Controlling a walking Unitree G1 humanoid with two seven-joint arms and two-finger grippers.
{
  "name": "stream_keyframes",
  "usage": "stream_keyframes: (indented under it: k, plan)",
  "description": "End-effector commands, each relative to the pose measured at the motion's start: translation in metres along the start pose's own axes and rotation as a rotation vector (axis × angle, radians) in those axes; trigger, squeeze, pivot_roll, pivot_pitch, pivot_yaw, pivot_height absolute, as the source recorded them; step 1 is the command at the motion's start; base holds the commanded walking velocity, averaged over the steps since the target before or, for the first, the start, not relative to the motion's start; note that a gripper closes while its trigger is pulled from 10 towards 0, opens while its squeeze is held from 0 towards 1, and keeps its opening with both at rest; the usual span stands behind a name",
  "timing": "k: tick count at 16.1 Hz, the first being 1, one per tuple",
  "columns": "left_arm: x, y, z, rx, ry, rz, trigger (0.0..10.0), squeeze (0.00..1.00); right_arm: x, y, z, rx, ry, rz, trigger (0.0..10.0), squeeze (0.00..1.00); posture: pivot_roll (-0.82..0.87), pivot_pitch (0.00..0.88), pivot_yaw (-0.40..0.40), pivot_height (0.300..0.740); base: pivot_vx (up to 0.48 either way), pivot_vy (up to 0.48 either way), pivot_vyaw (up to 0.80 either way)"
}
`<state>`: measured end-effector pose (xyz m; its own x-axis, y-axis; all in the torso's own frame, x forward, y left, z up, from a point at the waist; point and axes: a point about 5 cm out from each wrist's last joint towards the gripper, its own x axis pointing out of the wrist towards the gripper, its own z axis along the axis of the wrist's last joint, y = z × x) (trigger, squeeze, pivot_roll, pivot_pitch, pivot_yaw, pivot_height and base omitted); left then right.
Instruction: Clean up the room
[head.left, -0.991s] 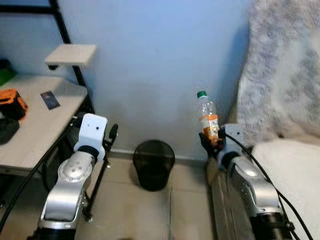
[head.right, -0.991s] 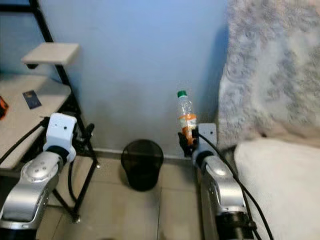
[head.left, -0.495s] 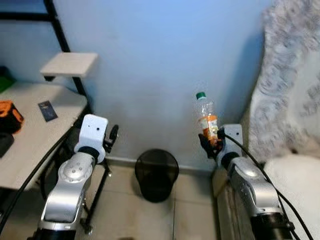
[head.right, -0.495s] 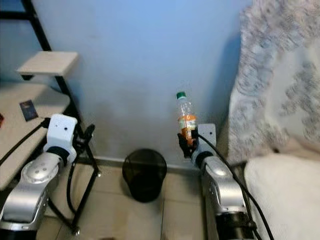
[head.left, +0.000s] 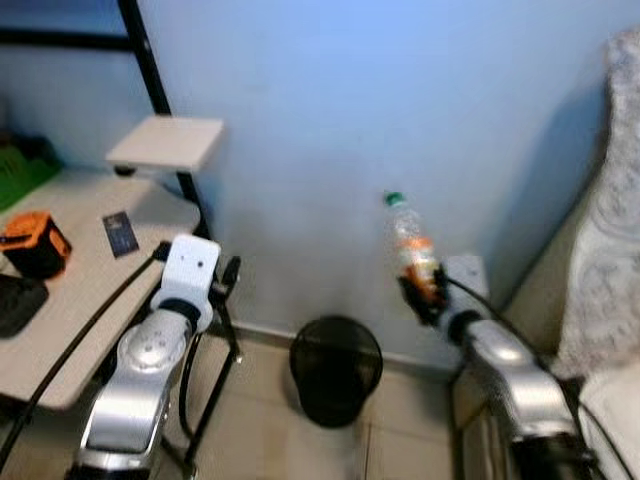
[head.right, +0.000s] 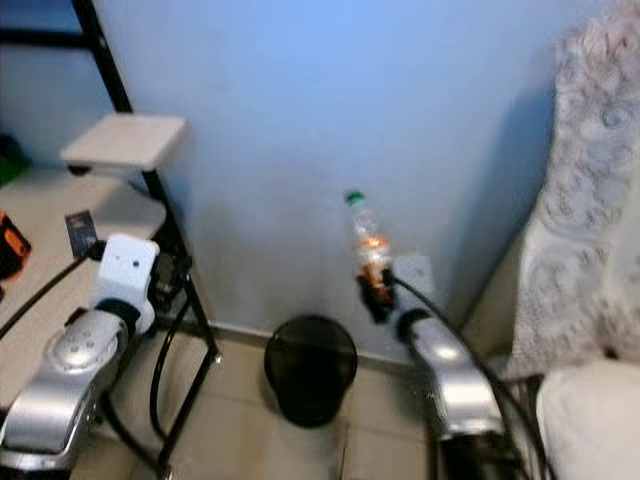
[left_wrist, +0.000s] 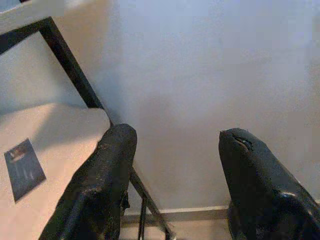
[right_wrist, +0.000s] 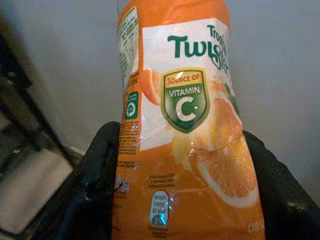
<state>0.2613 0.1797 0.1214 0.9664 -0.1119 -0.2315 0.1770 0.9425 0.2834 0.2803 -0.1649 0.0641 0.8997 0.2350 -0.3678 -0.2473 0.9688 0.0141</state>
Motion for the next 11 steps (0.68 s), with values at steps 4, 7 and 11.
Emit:
stream_keyframes:
  k: [4,7,11]
  plan:
    - [0.005,-0.008,-0.003,0.076,0.012,-0.150,10.0,0.17,0.006,-0.010,-0.002,-0.138,0.015,0.107,10.0,0.00,0.00,0.000,0.033,0.740,0.330,0.000,0.00]
    - [0.008,-0.019,-0.005,0.157,0.005,-0.364,10.0,0.15,0.013,-0.019,-0.015,-0.284,0.110,0.196,10.0,0.00,0.00,0.000,0.017,0.740,0.000,0.000,0.00]
    - [-0.003,-0.020,-0.017,0.287,0.073,-0.657,10.0,0.15,0.032,-0.011,-0.037,-0.343,0.302,0.231,10.0,0.00,0.01,0.000,0.004,0.740,0.000,0.000,0.00]
